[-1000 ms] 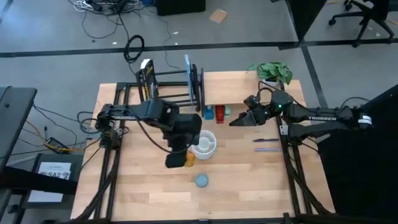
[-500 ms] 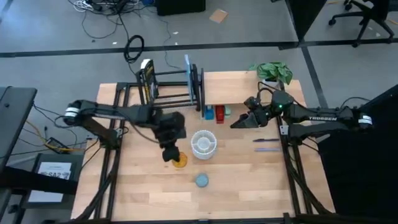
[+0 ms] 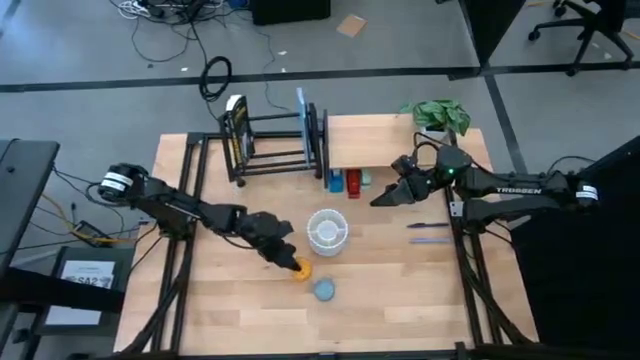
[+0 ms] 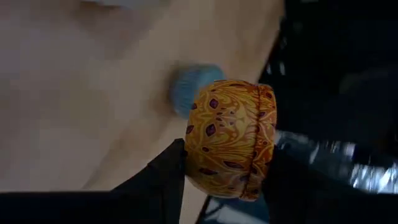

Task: Stock shelves
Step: Remove the yellow scented candle from under the shelf

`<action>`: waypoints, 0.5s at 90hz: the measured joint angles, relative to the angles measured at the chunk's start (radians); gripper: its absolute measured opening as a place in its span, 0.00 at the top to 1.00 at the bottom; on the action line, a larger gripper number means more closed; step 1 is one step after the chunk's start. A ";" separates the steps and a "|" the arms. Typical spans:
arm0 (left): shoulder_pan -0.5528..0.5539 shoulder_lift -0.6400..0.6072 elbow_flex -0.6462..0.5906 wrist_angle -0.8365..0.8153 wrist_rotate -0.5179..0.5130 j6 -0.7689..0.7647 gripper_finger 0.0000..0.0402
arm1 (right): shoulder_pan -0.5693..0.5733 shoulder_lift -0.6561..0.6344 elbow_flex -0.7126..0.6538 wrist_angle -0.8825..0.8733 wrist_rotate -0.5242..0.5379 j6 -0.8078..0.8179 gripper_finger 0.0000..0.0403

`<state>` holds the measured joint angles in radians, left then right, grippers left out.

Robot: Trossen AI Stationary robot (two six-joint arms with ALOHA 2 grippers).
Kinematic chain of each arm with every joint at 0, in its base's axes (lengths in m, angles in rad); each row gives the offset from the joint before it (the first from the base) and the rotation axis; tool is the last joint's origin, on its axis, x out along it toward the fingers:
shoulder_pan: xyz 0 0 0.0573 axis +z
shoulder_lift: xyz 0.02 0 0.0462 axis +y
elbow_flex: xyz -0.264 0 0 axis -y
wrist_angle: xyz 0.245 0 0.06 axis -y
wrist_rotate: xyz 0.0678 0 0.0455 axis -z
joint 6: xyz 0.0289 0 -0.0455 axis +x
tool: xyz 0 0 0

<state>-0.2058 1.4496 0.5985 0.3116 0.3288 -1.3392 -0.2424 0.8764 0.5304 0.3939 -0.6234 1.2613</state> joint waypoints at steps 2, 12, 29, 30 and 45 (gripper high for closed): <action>-0.002 0.007 -0.005 0.009 0.000 -0.004 0.64 | 0.000 0.000 0.000 0.000 0.000 0.001 0.21; -0.008 0.049 -0.014 0.019 -0.006 -0.026 0.64 | -0.003 0.000 0.000 -0.002 0.002 0.004 0.21; -0.014 0.127 -0.014 0.049 0.015 -0.035 0.60 | -0.003 0.001 0.000 -0.003 0.037 0.012 0.21; -0.014 0.133 -0.014 0.052 0.016 -0.035 0.60 | -0.003 0.001 0.000 -0.003 0.038 0.012 0.21; -0.013 0.165 -0.014 0.063 0.031 -0.053 0.59 | -0.003 0.001 0.000 -0.003 0.053 0.019 0.21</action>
<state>-0.2190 1.6142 0.5846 0.3751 0.3602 -1.3926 -0.2451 0.8776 0.5304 0.3908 -0.5707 1.2804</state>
